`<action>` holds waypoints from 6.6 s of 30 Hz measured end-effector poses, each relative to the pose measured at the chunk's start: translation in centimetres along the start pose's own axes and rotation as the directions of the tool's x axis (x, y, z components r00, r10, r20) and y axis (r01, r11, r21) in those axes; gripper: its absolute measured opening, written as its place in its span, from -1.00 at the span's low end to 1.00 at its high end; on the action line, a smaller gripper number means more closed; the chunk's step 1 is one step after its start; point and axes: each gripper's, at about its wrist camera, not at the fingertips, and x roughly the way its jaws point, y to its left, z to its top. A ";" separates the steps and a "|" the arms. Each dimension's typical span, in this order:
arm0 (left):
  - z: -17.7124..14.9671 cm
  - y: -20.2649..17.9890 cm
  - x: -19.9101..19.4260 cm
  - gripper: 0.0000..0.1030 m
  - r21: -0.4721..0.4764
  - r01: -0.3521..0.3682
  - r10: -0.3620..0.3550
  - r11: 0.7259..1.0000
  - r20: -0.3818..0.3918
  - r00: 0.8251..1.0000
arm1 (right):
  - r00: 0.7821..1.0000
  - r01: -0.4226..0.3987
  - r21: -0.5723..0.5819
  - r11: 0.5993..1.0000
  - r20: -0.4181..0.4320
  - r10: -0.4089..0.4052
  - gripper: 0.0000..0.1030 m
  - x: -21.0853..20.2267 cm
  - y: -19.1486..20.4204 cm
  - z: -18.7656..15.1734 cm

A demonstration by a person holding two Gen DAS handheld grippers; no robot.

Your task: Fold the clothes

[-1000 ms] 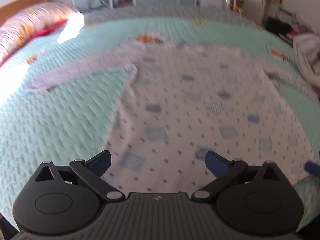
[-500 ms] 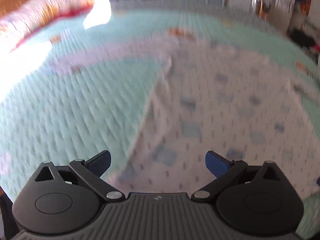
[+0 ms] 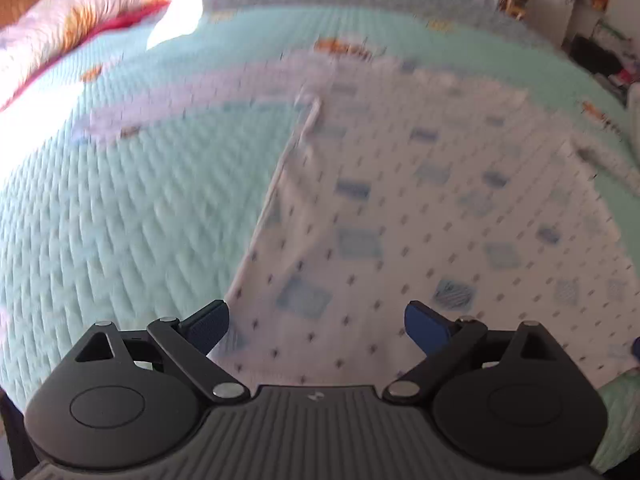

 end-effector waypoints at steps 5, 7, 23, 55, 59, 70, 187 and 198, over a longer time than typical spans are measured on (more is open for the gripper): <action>-0.8 0.5 1.2 0.90 -0.032 -0.012 0.010 0.999 -0.061 0.998 | 1.000 0.009 0.020 1.000 0.022 -0.009 0.62 -0.6 -0.7 0.0; -1.1 0.8 1.7 0.90 -0.045 -0.017 0.013 0.999 -0.085 0.996 | 1.000 0.003 0.023 1.000 0.022 -0.004 0.62 -0.5 -0.8 0.0; 0.9 -1.8 4.6 0.62 -0.033 0.277 -0.277 0.960 0.011 0.961 | 0.981 0.108 -0.311 0.944 0.187 -0.050 0.62 -0.3 3.3 6.0; 3.5 -2.4 11.5 1.00 -0.005 0.424 -0.415 0.905 0.202 0.887 | 0.858 0.514 -0.434 0.740 0.270 -0.437 -0.34 15.3 -7.2 29.1; 3.5 -2.5 11.6 1.00 -0.003 0.425 -0.415 0.905 0.205 0.886 | 0.815 0.579 -0.361 0.731 0.295 -0.499 -0.35 15.5 -9.6 31.6; 3.5 -2.5 11.5 1.00 -0.006 0.430 -0.420 0.903 0.204 0.884 | 0.775 0.605 -0.243 0.758 0.396 -0.492 -0.03 6.9 -11.3 31.0; 0.1 -2.6 6.2 1.00 0.008 0.201 -0.201 0.979 -0.053 0.978 | 0.938 -0.093 -0.635 0.767 -0.315 -0.147 0.62 10.2 9.8 -0.6; 2.1 -3.2 2.8 0.94 -0.007 0.208 -0.207 0.978 0.084 0.975 | 0.961 -0.047 -0.541 0.840 -0.253 -0.110 0.62 8.1 8.1 2.2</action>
